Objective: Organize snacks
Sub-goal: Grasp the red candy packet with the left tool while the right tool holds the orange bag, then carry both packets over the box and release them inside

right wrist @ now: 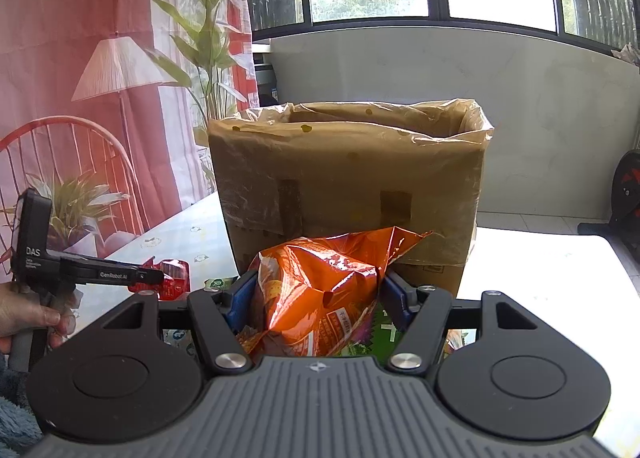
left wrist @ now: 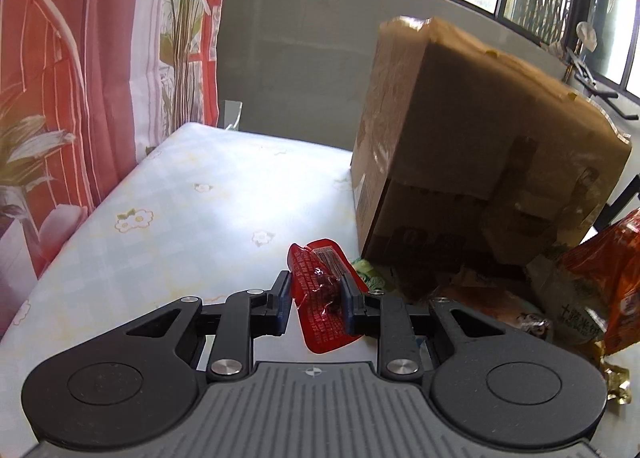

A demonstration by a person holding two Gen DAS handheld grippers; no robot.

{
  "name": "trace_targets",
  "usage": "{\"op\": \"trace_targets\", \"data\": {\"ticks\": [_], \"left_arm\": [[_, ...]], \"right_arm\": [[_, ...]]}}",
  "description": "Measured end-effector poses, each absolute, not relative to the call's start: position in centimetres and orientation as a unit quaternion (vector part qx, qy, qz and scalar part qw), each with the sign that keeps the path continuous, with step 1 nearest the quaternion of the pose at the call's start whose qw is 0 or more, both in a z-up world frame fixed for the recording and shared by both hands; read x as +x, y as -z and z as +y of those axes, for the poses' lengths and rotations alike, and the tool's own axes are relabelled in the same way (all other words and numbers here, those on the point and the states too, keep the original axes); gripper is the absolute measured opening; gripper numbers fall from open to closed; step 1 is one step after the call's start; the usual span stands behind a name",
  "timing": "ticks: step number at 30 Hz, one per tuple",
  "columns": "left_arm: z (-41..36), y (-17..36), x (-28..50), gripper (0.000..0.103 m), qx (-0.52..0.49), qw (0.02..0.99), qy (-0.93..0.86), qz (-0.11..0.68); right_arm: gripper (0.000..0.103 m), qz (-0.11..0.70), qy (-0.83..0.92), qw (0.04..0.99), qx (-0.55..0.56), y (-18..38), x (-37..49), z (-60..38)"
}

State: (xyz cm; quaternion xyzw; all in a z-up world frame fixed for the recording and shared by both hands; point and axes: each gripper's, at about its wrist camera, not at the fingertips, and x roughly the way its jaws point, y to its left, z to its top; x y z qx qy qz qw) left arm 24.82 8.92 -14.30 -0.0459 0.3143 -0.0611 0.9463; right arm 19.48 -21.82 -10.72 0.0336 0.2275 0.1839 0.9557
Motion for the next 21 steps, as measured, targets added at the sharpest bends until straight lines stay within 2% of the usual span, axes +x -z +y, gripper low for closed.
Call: {"op": "trace_targets", "data": {"ticks": [12,21], "left_arm": [[6.2,2.5,24.2,0.027,-0.035,0.974,0.134,0.179],[1.3,-2.0,29.6,0.027,-0.017,0.971,0.178,0.156]], "right_arm": [[0.066,0.153,-0.19,0.969,0.029,6.4,20.6,-22.9],[0.066,0.092,-0.191,0.977,0.014,1.0,25.2,-24.6]]}}
